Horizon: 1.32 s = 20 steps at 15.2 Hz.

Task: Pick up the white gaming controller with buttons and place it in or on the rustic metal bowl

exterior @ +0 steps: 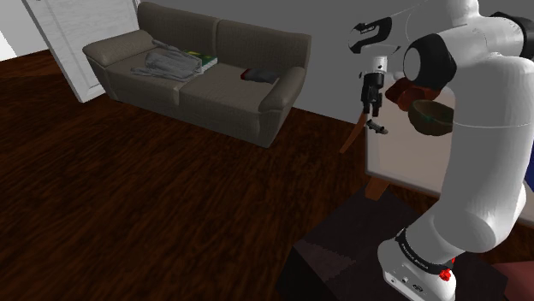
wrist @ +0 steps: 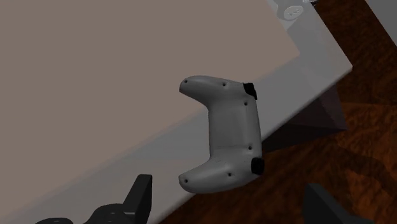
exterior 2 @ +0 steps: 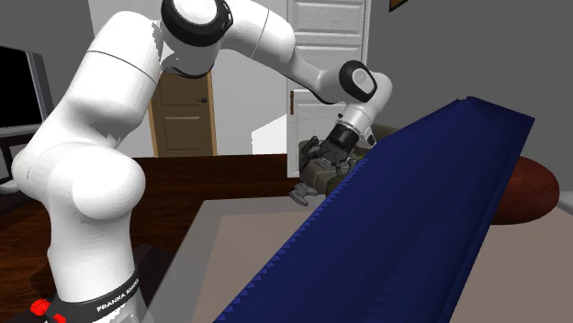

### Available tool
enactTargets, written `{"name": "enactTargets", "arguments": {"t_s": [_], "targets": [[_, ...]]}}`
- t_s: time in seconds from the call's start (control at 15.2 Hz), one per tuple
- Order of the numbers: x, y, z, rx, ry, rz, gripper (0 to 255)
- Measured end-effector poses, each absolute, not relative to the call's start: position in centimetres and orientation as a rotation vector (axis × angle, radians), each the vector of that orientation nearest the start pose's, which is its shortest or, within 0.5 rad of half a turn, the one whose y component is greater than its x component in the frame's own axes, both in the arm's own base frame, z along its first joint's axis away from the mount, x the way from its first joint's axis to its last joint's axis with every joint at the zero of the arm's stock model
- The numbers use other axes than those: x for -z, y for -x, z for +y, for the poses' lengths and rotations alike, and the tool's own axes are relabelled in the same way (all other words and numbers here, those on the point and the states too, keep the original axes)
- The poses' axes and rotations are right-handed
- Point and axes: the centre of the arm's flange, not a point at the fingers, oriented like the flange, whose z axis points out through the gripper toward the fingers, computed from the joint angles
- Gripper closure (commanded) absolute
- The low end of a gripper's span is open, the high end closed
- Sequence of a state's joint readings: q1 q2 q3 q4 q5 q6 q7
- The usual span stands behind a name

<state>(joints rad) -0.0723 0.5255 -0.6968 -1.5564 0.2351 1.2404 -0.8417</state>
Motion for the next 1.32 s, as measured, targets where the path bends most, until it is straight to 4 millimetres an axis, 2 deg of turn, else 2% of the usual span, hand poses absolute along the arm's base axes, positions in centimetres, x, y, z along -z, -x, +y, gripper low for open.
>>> {"name": "enactTargets", "arguments": {"t_s": [0.26, 0.66, 0.73, 1.32], "targets": [[-35.1, -46.5, -33.5, -0.771, 2.586, -0.013, 0], [-34.8, -46.3, -33.4, -0.771, 2.586, -0.013, 0], [-34.8, -46.3, -33.4, -0.771, 2.586, -0.013, 255], [-34.9, -46.3, -33.5, -0.768, 2.588, -0.012, 255]]}}
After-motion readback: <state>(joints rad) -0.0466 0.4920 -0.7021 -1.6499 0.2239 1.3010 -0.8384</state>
